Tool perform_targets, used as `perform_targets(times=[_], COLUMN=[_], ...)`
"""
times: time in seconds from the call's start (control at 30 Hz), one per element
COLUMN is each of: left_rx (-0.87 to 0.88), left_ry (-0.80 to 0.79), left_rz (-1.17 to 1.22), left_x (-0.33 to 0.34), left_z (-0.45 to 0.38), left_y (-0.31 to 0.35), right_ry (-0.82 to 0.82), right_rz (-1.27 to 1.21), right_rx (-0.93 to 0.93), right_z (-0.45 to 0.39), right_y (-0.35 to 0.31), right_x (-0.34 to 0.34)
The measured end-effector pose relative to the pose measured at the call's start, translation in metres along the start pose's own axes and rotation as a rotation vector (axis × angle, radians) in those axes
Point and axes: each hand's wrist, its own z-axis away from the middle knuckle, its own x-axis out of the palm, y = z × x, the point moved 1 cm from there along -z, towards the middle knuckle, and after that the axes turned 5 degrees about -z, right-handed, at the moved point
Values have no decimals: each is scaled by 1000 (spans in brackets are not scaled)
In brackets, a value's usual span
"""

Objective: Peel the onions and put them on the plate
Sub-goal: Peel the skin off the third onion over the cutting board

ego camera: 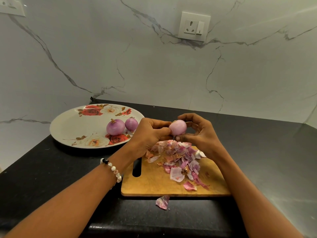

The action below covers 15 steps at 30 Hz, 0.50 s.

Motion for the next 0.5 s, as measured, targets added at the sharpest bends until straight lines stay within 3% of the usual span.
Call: perform_targets(times=[0.3, 0.5], left_rx=[-60, -33], left_ry=[48, 50], left_rz=[98, -64], left_x=[-2, 2], left_z=[-2, 1], left_y=[5, 3], right_ry=[32, 47], right_rz=[15, 83], right_rx=[-9, -49], right_z=[-2, -2], right_y=[4, 11], right_x=[-3, -2])
